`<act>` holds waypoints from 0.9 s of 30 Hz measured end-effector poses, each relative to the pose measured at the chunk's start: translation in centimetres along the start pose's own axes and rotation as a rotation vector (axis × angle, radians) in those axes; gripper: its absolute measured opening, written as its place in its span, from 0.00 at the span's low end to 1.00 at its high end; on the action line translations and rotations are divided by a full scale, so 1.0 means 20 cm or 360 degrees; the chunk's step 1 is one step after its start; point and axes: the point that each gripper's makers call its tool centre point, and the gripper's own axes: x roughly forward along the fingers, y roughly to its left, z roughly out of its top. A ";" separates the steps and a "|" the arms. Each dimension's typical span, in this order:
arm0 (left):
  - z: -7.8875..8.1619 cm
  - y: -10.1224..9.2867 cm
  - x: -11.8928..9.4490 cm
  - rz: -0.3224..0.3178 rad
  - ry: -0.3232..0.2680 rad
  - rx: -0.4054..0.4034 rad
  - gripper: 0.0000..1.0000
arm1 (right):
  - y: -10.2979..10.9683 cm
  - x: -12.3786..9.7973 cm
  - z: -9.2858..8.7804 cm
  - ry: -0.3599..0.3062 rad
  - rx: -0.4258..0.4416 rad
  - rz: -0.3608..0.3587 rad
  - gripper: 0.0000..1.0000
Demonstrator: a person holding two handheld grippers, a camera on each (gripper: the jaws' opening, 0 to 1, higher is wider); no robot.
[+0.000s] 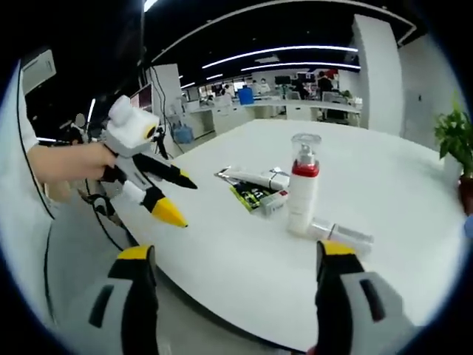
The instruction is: Arrange the skincare products in the storage area until every visible bottle or jar stands upright without overlapping.
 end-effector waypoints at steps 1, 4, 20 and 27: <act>0.01 0.01 0.03 0.0006 0.0011 0.0009 0.68 | 0.00 0.00 0.00 0.0001 0.0005 0.0001 0.90; 0.08 0.02 0.09 0.0058 0.0005 0.0028 0.66 | 0.01 0.00 -0.01 0.0016 0.0012 0.0022 0.90; 0.43 0.05 0.41 0.0124 -0.0043 0.0153 0.47 | 0.02 0.00 0.00 0.0002 0.0001 0.0051 0.86; 0.44 0.09 0.50 0.0165 0.0080 0.0243 0.42 | 0.02 0.00 0.00 -0.0012 0.0023 0.0053 0.85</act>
